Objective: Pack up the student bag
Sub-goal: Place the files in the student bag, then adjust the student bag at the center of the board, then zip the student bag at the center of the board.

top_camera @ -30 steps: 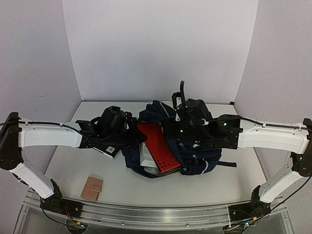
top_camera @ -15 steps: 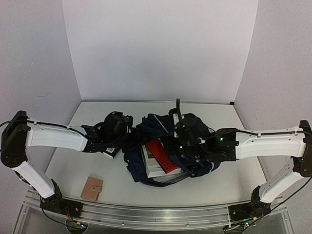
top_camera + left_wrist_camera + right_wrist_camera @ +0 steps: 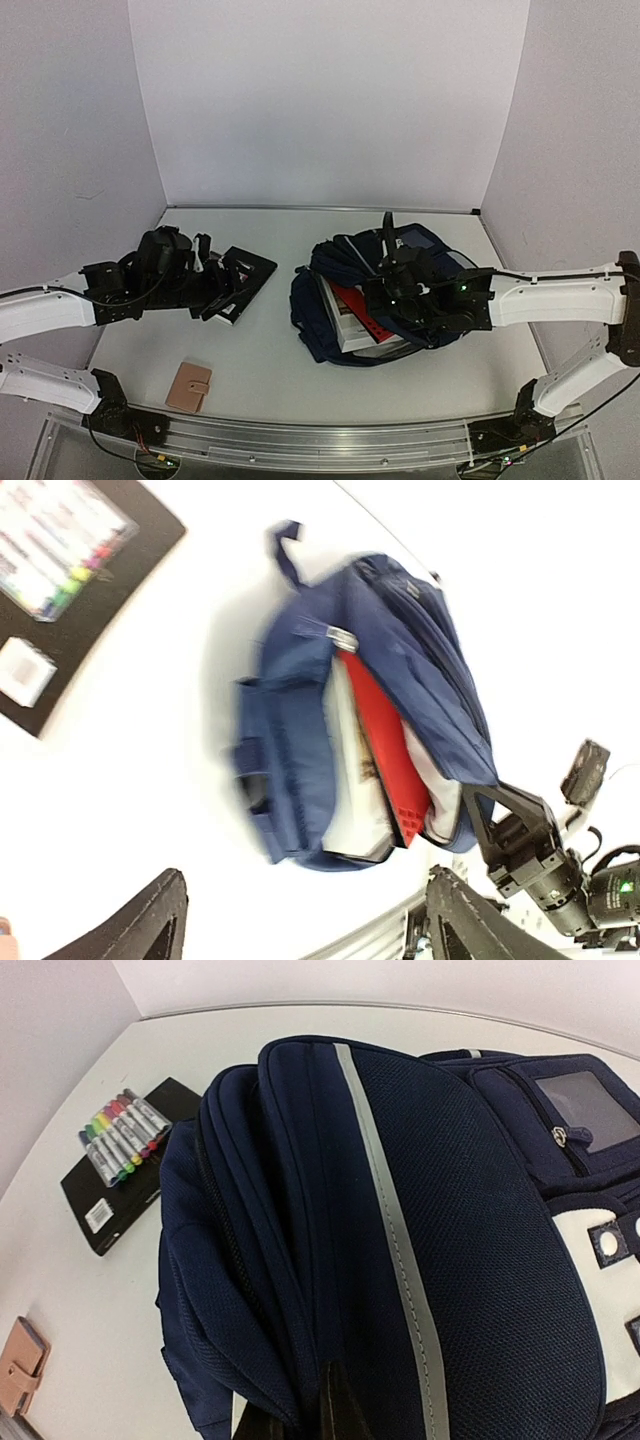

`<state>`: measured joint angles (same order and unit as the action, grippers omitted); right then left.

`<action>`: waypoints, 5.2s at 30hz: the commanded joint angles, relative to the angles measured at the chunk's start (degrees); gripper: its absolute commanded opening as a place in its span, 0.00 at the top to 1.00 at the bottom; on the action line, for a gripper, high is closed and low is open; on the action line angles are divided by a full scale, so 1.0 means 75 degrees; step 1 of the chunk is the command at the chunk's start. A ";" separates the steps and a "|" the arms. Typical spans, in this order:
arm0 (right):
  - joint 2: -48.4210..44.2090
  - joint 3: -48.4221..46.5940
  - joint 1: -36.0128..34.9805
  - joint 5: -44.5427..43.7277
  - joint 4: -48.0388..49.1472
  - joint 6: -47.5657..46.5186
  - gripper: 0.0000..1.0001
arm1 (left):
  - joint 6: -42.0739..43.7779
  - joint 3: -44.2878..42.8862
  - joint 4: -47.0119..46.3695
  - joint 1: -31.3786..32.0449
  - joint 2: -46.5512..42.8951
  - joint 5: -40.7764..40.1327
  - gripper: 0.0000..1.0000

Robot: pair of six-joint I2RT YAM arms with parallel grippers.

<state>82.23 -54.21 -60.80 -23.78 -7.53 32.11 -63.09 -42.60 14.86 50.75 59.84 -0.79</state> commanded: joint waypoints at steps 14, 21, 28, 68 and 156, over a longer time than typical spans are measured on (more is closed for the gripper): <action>-0.2011 0.0186 0.0625 0.0242 -0.1550 0.1934 0.02 | 0.2126 -0.1700 -0.2430 -0.1695 0.3467 0.3523 0.12; -0.2459 0.0458 0.1721 0.0496 -0.2343 0.2705 0.02 | 0.3078 -0.3697 -0.2108 -0.1857 0.5498 0.4566 0.12; -0.2442 0.1163 0.3405 0.0939 -0.2424 0.3053 0.02 | 0.3633 -0.5245 -0.1776 -0.1850 0.6847 0.4785 0.12; 0.2038 -0.1135 0.3977 0.4829 0.1724 -0.1088 0.02 | 0.2948 -0.0796 -0.1355 0.0311 0.2196 0.1193 0.29; 0.2787 -0.1069 -0.2705 0.0767 -0.0118 0.3913 1.00 | -0.0218 0.0782 -0.2276 -0.0865 0.2430 0.1137 1.00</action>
<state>106.21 -64.15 -80.34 -19.54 -4.17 61.89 -67.20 -36.99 -3.78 48.05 82.90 10.83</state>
